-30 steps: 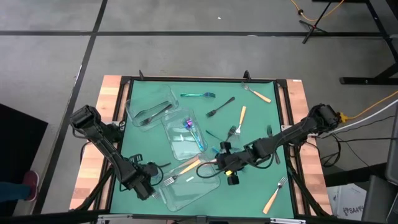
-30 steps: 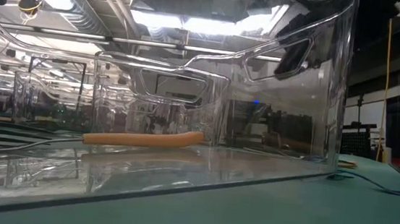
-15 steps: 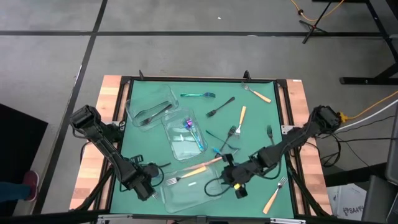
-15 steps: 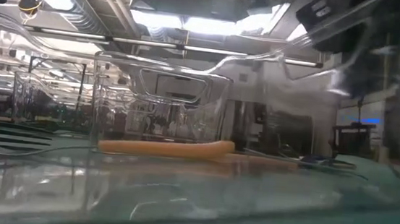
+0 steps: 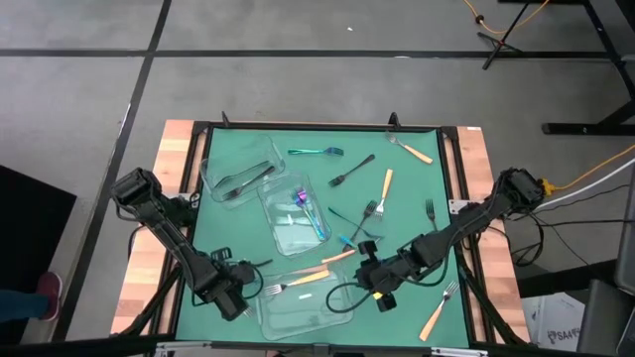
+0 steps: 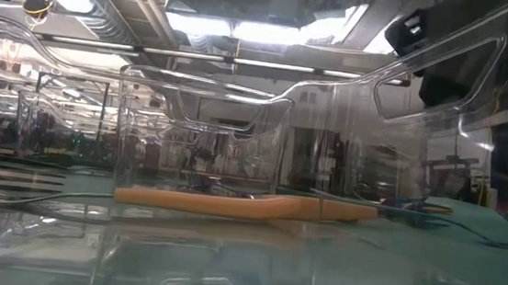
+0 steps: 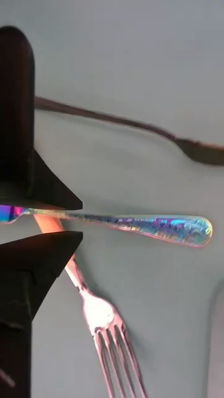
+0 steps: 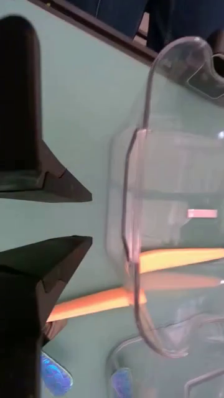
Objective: Sort silverware by color (type)
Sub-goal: Put the blue fork into the center transparent bin
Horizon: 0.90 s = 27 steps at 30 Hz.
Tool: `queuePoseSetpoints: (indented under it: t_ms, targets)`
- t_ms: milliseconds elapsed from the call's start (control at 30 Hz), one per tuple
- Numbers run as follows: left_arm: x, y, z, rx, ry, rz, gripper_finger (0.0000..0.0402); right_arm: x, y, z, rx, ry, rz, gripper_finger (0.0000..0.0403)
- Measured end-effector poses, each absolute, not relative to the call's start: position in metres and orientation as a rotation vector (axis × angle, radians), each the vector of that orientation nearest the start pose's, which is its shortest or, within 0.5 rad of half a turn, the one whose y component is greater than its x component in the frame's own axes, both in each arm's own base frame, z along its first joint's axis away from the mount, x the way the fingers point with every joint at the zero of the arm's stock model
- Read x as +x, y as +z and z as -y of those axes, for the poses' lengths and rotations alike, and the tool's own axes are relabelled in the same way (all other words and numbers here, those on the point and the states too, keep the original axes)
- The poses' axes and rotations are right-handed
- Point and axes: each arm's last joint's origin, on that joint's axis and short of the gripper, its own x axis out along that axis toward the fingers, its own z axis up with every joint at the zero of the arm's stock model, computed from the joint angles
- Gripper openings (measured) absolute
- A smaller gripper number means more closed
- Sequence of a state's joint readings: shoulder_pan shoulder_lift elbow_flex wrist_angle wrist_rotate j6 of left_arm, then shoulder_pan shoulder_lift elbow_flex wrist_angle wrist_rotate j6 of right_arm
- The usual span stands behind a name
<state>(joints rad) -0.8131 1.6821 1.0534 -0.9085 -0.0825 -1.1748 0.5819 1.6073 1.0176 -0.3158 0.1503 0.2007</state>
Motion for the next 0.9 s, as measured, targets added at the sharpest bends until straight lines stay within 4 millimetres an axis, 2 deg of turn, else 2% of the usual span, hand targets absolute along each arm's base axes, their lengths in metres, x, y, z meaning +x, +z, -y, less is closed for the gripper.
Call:
queuePoseSetpoints:
  t_ms: [433, 633, 900]
  targets:
    - [0.188, 0.146, 0.197, -0.301, 0.264, -1.491, 0.006, 0.275, 0.205, -0.176, -0.141, 0.314, -0.886, 0.0088]
    - [0.188, 0.145, 0.197, -0.297, 0.267, -1.494, 0.006, 0.275, 0.205, -0.176, -0.141, 0.314, -0.886, 0.0088]
    - [0.196, 0.152, 0.204, -0.315, 0.248, -1.451, 0.006, 0.275, 0.205, -0.176, -0.141, 0.314, -0.885, 0.0088]
